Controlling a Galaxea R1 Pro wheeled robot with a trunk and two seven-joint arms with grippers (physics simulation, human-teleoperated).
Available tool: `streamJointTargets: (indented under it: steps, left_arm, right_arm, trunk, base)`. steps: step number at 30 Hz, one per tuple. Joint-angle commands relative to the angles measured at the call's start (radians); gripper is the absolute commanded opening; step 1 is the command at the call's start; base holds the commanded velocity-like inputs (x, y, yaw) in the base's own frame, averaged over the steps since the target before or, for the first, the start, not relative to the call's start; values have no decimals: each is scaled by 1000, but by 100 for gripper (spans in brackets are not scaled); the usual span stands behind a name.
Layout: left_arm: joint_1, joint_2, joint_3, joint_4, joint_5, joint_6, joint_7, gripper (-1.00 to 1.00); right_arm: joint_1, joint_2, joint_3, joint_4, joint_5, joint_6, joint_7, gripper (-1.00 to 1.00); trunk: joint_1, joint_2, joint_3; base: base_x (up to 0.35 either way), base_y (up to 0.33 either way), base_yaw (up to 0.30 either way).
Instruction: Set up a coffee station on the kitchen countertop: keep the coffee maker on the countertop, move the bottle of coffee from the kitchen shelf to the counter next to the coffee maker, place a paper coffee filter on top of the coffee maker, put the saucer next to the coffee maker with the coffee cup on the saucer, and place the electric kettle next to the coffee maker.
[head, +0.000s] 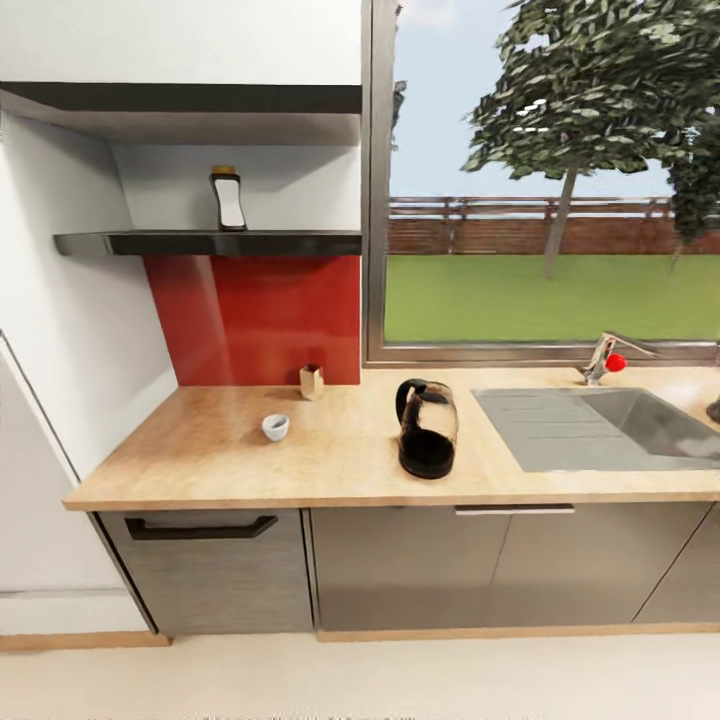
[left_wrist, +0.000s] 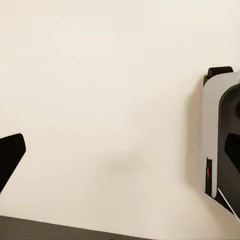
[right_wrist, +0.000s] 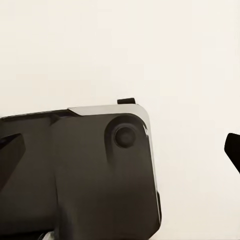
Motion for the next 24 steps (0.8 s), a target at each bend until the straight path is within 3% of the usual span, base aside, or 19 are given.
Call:
streamJointTargets:
  steps: [1,8,14,17,22,23,24]
  left_arm:
    - [0,0,2,-4,-6,-3,-8,100]
    - [-29,1,2,-16,-6,-147,-7,100]
    - [-94,7,3,-20,-3,-292,-8,100]
    - [-177,4,3,-26,15,-358,-14,100]
    - [-283,-4,0,-64,66,-384,-25,100]
    - [-342,-11,-19,-76,90,-400,-28,100]
    - [-366,-14,-34,-78,96,-401,-29,100]
  right_arm:
    - [0,1,-5,-2,-1,-2,1,100]
    - [0,1,-5,-7,0,-3,1,100]
    - [0,-1,-6,-9,-2,-4,1,100]
    - [0,0,-6,-8,-2,-5,2,100]
    - [0,1,-6,-7,-1,-5,2,100]
    - [0,1,-6,-7,-1,-5,2,100]
    - [0,1,-6,-7,-1,-5,1,100]
  trunk:
    - [0,-2,-2]
    - [0,-2,-2]
    - [0,-2,-2]
    - [0,-2,-2]
    - [0,-2,-2]
    - [0,-2,-2]
    - [0,-2,-2]
  base:
    - [-150,0,-45]
    - [-32,0,-10]
    - [-1,0,0]
    - [0,0,0]
    - [0,0,0]
    - [0,0,0]
    - [0,0,0]
